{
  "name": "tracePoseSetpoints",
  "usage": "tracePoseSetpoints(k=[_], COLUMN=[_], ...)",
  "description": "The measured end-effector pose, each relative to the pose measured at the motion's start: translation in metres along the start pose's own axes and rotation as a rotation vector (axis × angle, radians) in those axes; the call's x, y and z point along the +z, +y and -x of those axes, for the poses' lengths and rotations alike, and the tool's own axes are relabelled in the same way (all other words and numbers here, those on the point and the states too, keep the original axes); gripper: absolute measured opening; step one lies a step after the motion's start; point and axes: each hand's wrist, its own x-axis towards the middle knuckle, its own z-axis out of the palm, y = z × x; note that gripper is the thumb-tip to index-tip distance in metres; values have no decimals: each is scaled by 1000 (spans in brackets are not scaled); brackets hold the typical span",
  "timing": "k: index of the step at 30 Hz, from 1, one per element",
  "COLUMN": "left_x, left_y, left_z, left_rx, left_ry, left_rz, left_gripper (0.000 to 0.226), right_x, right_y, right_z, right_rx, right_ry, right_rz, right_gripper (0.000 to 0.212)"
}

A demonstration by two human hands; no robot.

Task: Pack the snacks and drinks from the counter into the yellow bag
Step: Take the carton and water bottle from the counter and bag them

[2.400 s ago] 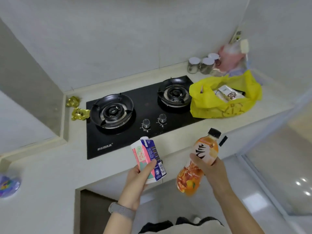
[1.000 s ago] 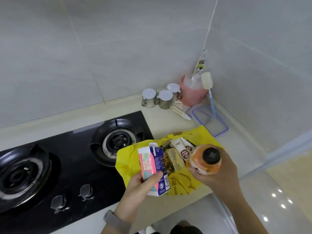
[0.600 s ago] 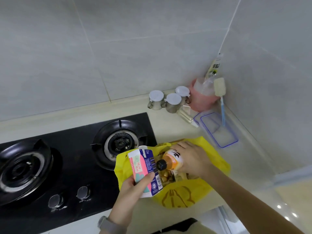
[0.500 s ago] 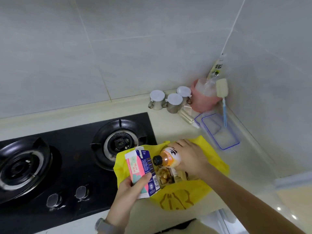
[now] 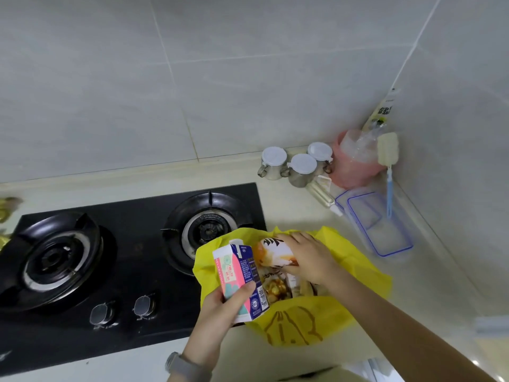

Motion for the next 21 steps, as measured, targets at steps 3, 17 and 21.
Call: tracePoseSetpoints(k=[3, 17, 21], left_x=[3, 14, 16], left_y=[1, 2, 0], left_z=[-2, -8, -12], left_rx=[3, -7, -18], left_ry=[-5, -45, -52], left_rz=[-15, -37, -38], left_gripper=[46, 44, 51], right_x=[5, -4, -24], right_y=[7, 13, 43], right_z=[10, 41, 30], right_rx=[37, 225, 482], right_ry=[28, 418, 325], right_rz=[-35, -350, -105], right_gripper=[73, 66, 46])
